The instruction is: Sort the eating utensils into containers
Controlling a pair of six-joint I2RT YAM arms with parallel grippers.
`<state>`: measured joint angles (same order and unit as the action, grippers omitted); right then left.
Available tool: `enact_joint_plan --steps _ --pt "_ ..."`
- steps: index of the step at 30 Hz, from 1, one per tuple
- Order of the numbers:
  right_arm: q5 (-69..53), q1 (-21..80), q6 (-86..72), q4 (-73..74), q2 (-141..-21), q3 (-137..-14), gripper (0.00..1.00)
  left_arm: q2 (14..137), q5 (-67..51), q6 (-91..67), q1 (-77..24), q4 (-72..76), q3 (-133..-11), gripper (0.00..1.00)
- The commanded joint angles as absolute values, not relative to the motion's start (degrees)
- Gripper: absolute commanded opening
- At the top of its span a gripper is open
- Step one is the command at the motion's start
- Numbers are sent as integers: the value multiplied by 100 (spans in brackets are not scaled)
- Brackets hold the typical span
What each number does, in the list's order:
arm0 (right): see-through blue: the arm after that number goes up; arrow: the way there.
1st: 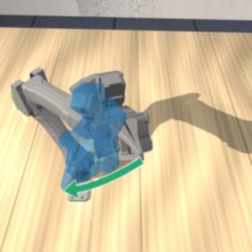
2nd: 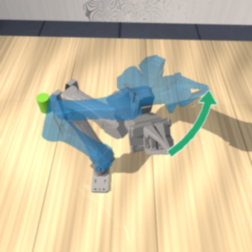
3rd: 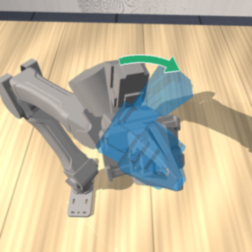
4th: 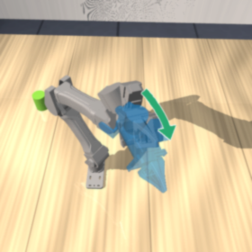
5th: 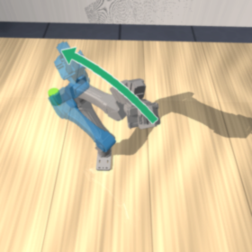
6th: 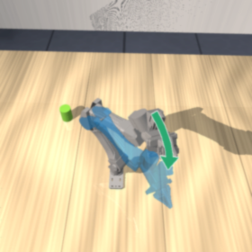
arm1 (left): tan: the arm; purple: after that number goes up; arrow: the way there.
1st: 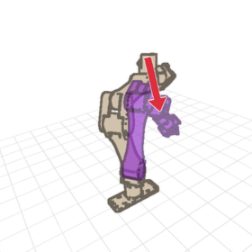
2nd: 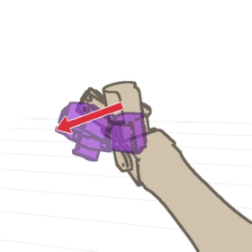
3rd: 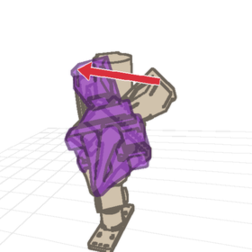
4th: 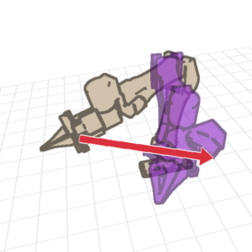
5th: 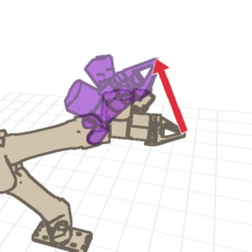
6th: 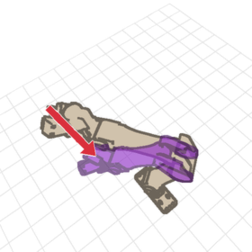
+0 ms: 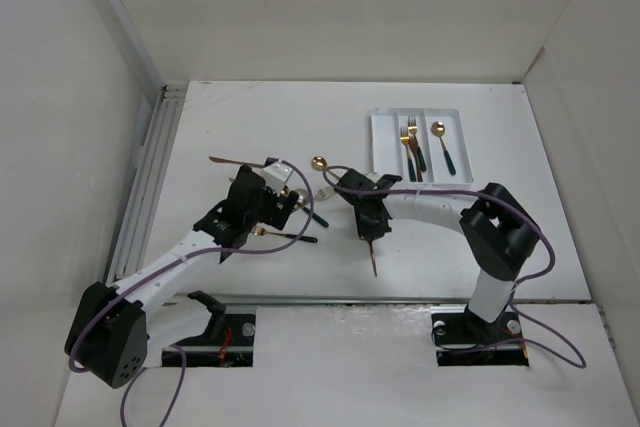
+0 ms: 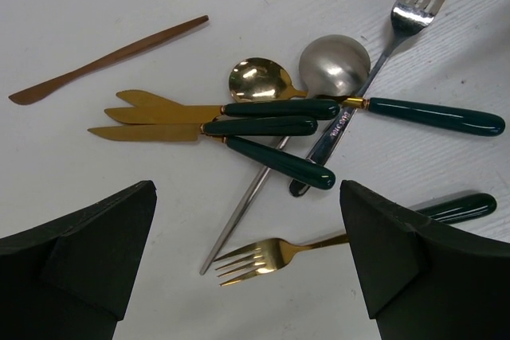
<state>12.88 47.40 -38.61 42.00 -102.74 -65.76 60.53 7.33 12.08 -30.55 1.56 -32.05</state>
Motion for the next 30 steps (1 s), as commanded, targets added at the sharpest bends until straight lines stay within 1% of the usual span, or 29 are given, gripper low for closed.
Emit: enact_joint_plan --steps 1,5,8,9,10,12,15,16,18,19,22,24,30 --pt "1801 4720 -3929 3885 -9925 -6451 0 5897 965 1125 -3163 465 -3033 100" --pt "2125 4633 -3710 3980 -9317 -6986 0 6029 1116 1125 -3287 536 -3032 100" --pt "2311 4317 -3332 4192 -9316 -7767 0 6152 1378 1003 -3287 536 -3163 100" --pt "2312 3993 -3000 4245 -9456 -8161 0 6152 1467 932 -3287 588 -3164 100" --pt "2312 3816 -2997 4245 -9457 -8339 0 6152 1581 932 -3287 667 -3164 100" --pt "2312 3238 -2401 4193 -9711 -8656 0 6222 1992 775 -3287 729 -3216 100" --pt "2364 2709 -1707 4061 -10185 -9166 0 6459 2363 659 -3209 729 -3549 100" --pt "2425 2437 -1575 4061 -10326 -9419 0 6547 2364 590 -3156 729 -3681 100" --pt "2426 2225 -1259 4008 -10729 -9675 0 6853 2364 405 -2946 607 -3980 100" --pt "2426 2067 -1170 4008 -10862 -9903 0 6969 2364 274 -2866 546 -4338 100" --pt "2173 1855 -1055 3955 -11319 -10116 0 7398 2146 -341 -2524 203 -5059 100" --pt "2101 1731 -1055 3867 -11487 -10116 0 7601 1978 -736 -2400 -34 -5334 100" --pt "1907 1679 -993 3761 -12163 -10239 0 8419 1828 -1124 -2206 -368 -6046 100"
